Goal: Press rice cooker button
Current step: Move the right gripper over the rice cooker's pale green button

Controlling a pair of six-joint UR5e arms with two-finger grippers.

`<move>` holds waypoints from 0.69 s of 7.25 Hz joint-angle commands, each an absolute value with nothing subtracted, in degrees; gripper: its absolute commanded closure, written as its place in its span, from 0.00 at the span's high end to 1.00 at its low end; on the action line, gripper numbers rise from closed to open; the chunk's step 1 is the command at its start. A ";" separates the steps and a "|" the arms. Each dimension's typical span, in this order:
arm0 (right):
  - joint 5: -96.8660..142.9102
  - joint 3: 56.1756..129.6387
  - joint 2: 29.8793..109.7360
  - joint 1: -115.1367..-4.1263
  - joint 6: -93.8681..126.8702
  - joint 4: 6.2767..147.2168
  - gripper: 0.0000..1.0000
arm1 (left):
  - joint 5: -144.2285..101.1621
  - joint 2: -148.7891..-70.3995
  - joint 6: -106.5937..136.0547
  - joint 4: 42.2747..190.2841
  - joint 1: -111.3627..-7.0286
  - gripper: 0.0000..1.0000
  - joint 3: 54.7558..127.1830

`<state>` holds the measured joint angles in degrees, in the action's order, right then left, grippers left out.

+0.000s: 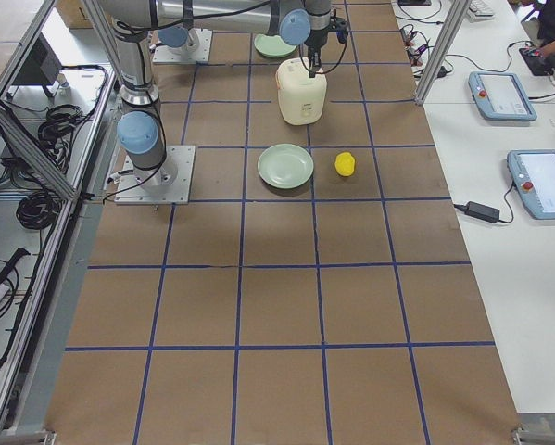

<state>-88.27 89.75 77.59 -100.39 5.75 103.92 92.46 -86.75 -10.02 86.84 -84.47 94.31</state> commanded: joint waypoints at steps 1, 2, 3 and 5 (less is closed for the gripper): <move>-85.70 90.00 76.12 -100.81 5.63 105.64 0.21 | 92.46 -86.75 -10.02 86.84 -84.46 1.00 94.31; -85.87 90.00 76.11 -100.81 5.36 105.73 0.21 | 92.46 -86.75 -10.02 86.84 -84.46 1.00 94.31; -86.39 90.17 76.20 -100.81 5.36 105.65 0.17 | 92.46 -86.75 -10.02 86.84 -84.46 1.00 94.31; -86.48 90.53 76.64 -100.81 5.71 104.68 0.08 | 92.46 -86.75 -10.02 86.84 -84.46 1.00 94.31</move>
<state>-86.40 90.35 76.38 -100.81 5.49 105.18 92.46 -86.75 -10.02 86.84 -84.46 94.31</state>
